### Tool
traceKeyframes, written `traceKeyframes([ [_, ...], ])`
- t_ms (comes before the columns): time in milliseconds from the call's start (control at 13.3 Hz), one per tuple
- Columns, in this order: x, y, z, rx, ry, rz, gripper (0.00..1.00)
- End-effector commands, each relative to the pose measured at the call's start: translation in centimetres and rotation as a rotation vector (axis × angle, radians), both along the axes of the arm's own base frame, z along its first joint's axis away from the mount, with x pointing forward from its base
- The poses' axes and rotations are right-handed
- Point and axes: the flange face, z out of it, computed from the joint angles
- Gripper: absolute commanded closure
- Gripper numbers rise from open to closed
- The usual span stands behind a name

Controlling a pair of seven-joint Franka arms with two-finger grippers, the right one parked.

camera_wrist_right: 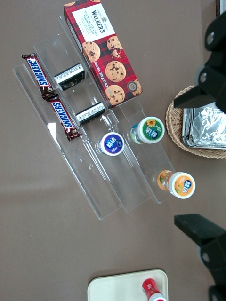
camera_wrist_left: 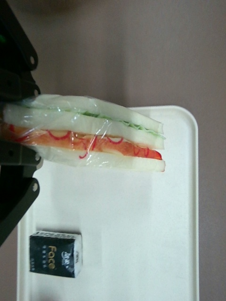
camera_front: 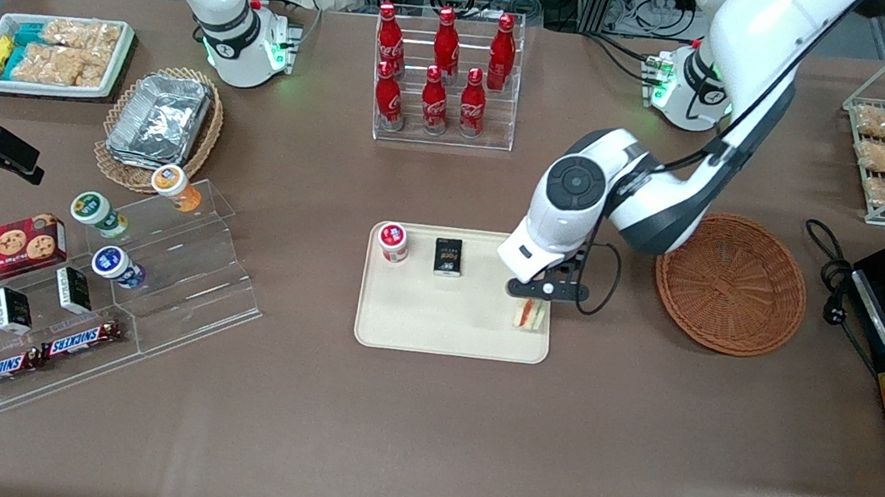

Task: Place sandwich from basket to tray
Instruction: 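Lower the sandwich onto the tray beside the tissue box, open left gripper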

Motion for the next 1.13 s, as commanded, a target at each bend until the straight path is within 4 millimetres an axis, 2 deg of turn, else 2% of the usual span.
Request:
traceKeyframes([
  [0, 1.2, -0.6, -2.1, 0.002, -0.009, 0.017, 1.0],
  [226, 1.7, -0.6, -4.6, 0.023, -0.015, 0.007, 1.0],
  [301, 1.8, -0.6, -4.8, 0.027, -0.028, 0.016, 0.74],
  [376, 1.8, -0.6, -5.0, 0.036, -0.039, 0.007, 0.01],
  [753, 1.9, -0.7, -4.4, 0.037, -0.05, 0.053, 0.0],
  [1054, 2.9, -1.0, -1.0, 0.016, -0.099, 0.129, 0.0],
])
